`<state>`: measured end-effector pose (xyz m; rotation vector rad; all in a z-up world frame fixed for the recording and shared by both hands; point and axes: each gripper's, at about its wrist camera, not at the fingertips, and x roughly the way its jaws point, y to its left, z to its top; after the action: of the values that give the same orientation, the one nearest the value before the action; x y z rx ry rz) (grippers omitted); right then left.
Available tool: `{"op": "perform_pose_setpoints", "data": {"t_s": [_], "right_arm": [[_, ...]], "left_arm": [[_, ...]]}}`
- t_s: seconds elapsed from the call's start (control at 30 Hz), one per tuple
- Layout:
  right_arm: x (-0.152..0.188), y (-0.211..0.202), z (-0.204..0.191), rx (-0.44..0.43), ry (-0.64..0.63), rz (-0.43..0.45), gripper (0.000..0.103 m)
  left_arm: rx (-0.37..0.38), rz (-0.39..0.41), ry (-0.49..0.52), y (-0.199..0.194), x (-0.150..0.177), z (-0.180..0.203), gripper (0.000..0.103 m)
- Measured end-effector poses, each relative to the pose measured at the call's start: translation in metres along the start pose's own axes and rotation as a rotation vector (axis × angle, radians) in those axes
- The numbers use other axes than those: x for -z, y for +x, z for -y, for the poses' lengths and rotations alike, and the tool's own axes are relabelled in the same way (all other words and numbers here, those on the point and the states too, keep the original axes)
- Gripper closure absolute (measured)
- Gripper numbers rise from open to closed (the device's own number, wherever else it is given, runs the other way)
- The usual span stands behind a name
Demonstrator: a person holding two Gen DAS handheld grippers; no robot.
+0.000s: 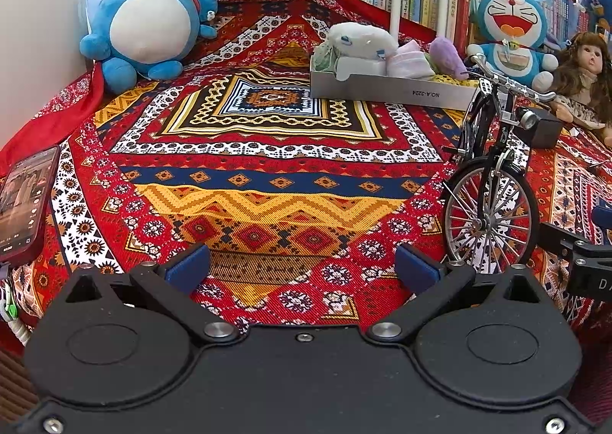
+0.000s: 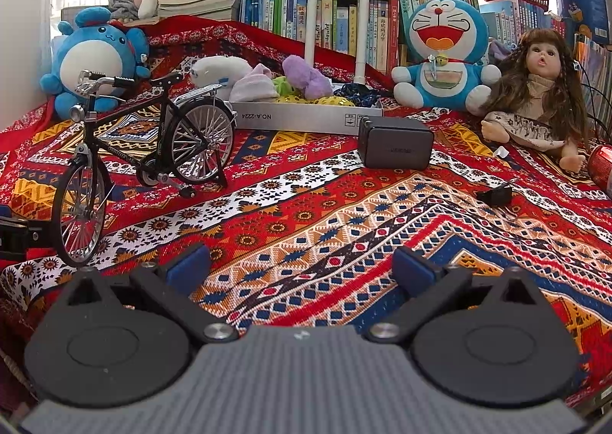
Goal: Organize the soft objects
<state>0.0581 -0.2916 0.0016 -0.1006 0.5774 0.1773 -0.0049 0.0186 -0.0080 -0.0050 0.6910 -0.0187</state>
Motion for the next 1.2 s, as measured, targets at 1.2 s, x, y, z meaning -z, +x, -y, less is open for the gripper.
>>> {"op": "perform_pose_setpoints", "data": {"t_s": [1.2], "right_arm": [[-0.001, 0.0006, 0.0005, 0.0, -0.001, -0.01, 0.0]], "left_arm": [[-0.002, 0.002, 0.009, -0.0008, 0.0004, 0.0007, 0.0]]}}
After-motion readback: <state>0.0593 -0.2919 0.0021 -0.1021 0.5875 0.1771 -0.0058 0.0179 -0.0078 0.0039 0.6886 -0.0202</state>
